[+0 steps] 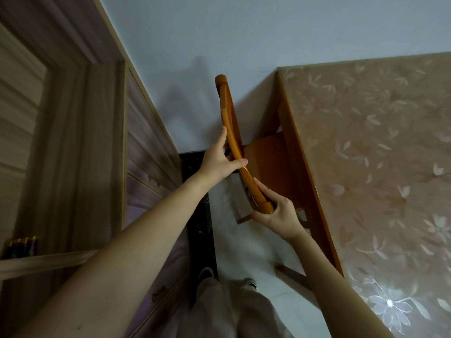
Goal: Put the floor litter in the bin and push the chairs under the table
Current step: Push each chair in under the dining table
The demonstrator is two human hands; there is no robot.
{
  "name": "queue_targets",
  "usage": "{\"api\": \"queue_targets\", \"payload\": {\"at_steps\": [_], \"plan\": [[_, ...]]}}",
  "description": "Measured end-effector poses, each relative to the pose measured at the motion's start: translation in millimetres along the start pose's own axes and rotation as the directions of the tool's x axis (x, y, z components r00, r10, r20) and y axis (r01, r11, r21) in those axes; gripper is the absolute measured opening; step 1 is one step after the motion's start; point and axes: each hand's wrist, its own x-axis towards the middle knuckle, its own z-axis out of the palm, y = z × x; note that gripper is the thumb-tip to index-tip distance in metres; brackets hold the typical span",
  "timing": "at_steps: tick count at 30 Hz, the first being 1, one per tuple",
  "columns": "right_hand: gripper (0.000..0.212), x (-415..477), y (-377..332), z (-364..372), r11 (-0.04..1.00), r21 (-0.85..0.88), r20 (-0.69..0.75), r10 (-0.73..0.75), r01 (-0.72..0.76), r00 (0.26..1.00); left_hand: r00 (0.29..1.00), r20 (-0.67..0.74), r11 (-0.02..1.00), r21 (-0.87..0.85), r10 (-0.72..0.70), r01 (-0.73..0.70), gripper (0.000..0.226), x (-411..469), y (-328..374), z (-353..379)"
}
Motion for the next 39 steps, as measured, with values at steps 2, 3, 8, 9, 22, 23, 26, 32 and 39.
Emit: {"api": "queue_targets", "payload": {"at_steps": [2,3,8,9,22,23,26,32,39], "plan": [[0.08,1,1,5,1.0,0.002,-0.014,0.017,-0.017,1.0,1.0,0.003,1.0,0.004,-0.008,0.008,0.112,1,-1,-3],[0.08,2,1,7,0.999,0.021,-0.022,0.028,-0.028,0.999,1.0,0.001,1.0,0.011,-0.008,0.008,0.112,2,-2,-4],[0.08,3,5,5,1.0,0.017,-0.004,0.011,-0.011,1.0,1.0,-0.003,1.0,0.029,-0.007,0.007,0.111,2,-2,-3],[0.08,3,6,3,1.0,0.015,0.004,0.009,-0.009,1.0,1.0,-0.006,1.0,0.027,-0.006,0.007,0.111,2,-1,-3],[0.079,-2,17,-35,0.997,0.006,0.026,0.076,-0.076,0.997,1.0,0.016,1.0,0.011,-0.016,0.016,0.11,12,7,33],[0.079,1,18,-35,0.997,0.01,0.016,0.076,-0.077,0.997,1.0,0.019,1.0,0.015,-0.014,0.014,0.11,15,9,33],[0.079,7,20,-39,0.997,0.038,0.0,0.068,-0.068,0.998,1.0,0.022,1.0,0.023,-0.007,0.007,0.109,23,15,36],[0.079,15,28,-50,0.994,0.093,-0.007,0.065,-0.064,0.998,0.999,0.039,1.0,-0.01,0.006,-0.005,0.108,34,19,43],[0.078,24,34,-59,0.993,0.087,-0.03,0.085,-0.083,0.996,0.998,0.065,1.0,-0.011,0.007,-0.006,0.107,51,23,50]]}}
